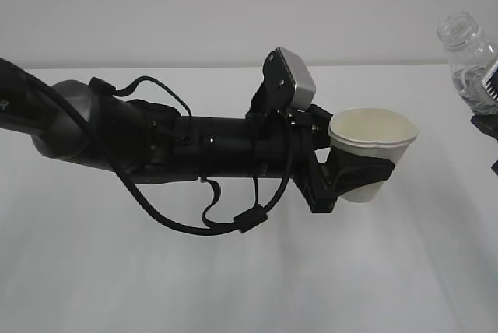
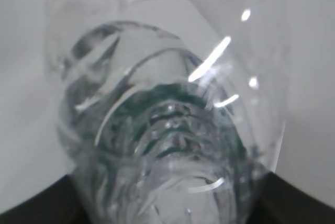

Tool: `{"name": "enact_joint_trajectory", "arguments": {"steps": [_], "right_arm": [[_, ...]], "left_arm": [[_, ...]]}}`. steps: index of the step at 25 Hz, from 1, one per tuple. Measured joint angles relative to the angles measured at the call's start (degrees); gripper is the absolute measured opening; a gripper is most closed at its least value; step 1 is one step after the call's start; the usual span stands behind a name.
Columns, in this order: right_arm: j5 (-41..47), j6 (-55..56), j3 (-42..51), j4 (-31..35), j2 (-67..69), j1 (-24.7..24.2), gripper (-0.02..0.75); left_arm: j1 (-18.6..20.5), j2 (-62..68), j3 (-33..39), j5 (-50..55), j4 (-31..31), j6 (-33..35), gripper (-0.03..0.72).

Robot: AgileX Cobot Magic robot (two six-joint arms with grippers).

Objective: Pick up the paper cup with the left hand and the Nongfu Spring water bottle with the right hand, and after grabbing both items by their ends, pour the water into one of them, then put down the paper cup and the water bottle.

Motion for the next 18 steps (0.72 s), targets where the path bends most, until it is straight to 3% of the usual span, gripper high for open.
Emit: {"name": "enact_joint_trajectory", "arguments": {"steps": [18], "right_arm": [[1.44, 0.0, 0.0, -12.35, 0.0, 0.0, 0.412]], "left_arm": [[0.0, 0.23, 0.0, -2.54, -0.34, -0.58, 0.447]]}}
